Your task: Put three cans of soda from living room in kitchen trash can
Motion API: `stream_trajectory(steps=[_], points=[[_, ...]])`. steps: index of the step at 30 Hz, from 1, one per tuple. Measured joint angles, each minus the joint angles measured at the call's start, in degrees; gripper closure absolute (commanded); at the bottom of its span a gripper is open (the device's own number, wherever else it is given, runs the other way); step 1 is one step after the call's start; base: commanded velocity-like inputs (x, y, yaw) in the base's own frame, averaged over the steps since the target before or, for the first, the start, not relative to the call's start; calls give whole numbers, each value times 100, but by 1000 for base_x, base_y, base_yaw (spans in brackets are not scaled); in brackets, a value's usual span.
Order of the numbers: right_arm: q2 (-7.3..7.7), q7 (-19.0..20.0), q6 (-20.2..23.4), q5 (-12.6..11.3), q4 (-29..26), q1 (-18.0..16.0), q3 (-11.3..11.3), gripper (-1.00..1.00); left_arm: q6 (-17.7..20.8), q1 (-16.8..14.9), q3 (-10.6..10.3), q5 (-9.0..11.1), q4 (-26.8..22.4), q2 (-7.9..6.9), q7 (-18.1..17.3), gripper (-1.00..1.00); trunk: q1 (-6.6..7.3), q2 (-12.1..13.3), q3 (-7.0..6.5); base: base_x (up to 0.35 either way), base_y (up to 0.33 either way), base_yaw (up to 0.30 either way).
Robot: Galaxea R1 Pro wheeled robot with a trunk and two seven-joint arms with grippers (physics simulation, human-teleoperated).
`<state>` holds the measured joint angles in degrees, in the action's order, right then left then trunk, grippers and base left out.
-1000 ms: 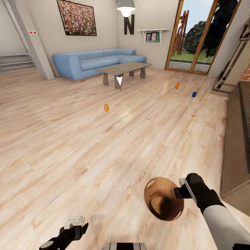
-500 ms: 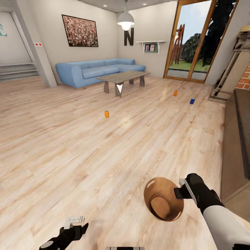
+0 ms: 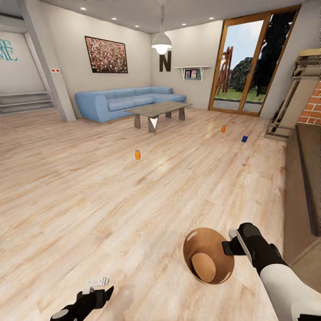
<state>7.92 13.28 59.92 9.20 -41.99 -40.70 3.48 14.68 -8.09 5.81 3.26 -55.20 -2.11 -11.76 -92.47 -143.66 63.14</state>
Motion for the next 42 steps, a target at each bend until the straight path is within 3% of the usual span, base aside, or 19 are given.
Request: stream_trajectory(steps=[10,31,42], points=[[-3,234,-2,-9,-2,2,-2,100,8,0,-1,-5,8,0,-1,-100,26,13,-221,0,0,0],[-51,267,-6,30,3,15,-19,100,-59,-9,-26,12,410,-8,-7,-100,80,41,-687,0,0,0],[-183,258,-6,33,2,33,-19,100,-162,-9,-29,-3,420,-13,-2,-100,321,482,-884,0,0,0]])
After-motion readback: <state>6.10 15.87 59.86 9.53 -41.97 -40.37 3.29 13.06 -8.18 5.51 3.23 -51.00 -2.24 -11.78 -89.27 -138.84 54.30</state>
